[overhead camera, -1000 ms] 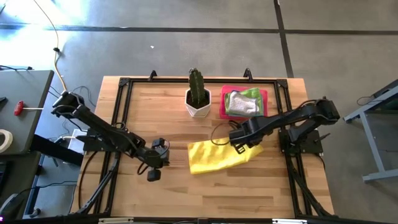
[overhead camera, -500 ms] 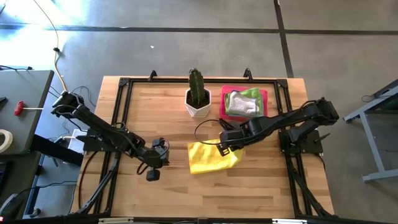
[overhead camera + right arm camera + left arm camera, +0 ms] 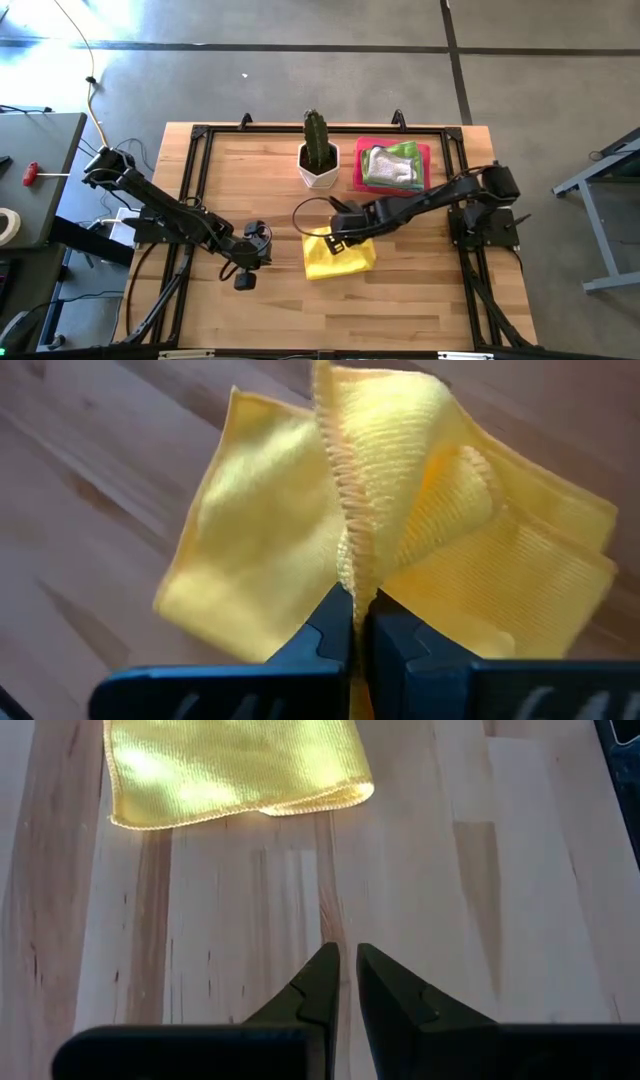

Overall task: Fold microfiber towels
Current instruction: Fold the yellow towel, then put the yellow towel into the pink laundry bin

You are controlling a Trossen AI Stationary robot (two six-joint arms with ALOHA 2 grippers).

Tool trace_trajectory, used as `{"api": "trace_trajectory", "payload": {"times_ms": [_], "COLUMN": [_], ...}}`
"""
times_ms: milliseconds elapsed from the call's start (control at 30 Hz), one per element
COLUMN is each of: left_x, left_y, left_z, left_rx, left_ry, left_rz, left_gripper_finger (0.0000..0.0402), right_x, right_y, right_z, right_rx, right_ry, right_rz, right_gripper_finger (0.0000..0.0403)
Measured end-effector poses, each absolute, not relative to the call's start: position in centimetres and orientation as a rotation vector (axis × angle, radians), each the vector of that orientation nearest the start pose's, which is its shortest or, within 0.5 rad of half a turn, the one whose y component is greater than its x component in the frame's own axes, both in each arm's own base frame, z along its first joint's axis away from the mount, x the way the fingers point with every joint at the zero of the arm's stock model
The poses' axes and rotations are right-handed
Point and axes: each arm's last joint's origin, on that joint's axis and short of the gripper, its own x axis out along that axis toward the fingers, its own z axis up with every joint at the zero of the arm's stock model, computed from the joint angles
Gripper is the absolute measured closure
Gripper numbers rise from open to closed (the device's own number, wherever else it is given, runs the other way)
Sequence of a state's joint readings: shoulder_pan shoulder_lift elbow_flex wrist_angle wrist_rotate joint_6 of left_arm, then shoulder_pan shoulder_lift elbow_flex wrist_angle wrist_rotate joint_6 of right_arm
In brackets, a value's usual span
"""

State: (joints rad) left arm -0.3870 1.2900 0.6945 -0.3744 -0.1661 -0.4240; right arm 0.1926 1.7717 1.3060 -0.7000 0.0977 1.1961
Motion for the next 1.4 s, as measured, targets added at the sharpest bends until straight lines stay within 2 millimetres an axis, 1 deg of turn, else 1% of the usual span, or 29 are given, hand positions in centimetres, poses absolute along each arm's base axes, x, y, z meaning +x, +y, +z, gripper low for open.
{"api": "trace_trajectory", "payload": {"times_ms": [100, 267, 367, 600, 800, 933, 1033, 1167, 1267, 1333, 1400], "left_x": [22.2, 22.2, 22.2, 22.2, 22.1, 22.1, 22.1, 22.0, 22.0, 22.0, 22.0], "left_y": [-8.5, -8.5, -8.5, -8.4, -8.3, -8.3, -8.2, -8.2, -8.2, -8.2, -8.2], "left_z": [19.0, 19.0, 19.0, 19.0, 18.9, 18.9, 18.9, 18.9, 18.9, 18.9, 18.8], "left_rx": [-0.125, -0.109, -0.086, -0.052, -0.036, -0.024, -0.017, -0.010, -0.009, -0.009, -0.008], "left_ry": [0.955, 0.955, 0.952, 0.949, 0.958, 0.956, 0.954, 0.954, 0.955, 0.955, 0.959], "left_rz": [-0.002, -0.007, -0.006, 0.013, 0.022, 0.027, 0.038, 0.049, 0.048, 0.048, 0.049], "left_gripper_finger": [0.0369, 0.0369, 0.0369, 0.0369, 0.0369, 0.0369, 0.0369, 0.0369, 0.0369, 0.0369, 0.0369], "right_x": [35.7, 36.5, 36.7, 37.1, 38.2, 38.4, 38.6, 39.2, 39.8, 39.9, 39.7], "right_y": [6.3, 6.4, 6.6, 7.1, 7.7, 7.7, 7.7, 7.9, 8.0, 8.1, 8.0], "right_z": [21.3, 21.7, 21.9, 20.9, 19.9, 19.5, 19.5, 20.0, 20.7, 20.9, 21.0], "right_rx": [0.919, 1.015, 1.049, 1.092, 1.145, 1.111, 1.054, 1.038, 1.023, 0.989, 0.936], "right_ry": [1.012, 0.926, 0.914, 0.932, 0.927, 0.938, 0.946, 0.910, 0.870, 0.868, 0.869], "right_rz": [-0.605, -0.581, -0.573, -0.585, -0.520, -0.487, -0.427, -0.310, -0.173, -0.146, -0.138], "right_gripper_finger": [0.0403, 0.0403, 0.0403, 0.0403, 0.0402, 0.0399, 0.0376, 0.0314, 0.0271, 0.0252, 0.0241]}}
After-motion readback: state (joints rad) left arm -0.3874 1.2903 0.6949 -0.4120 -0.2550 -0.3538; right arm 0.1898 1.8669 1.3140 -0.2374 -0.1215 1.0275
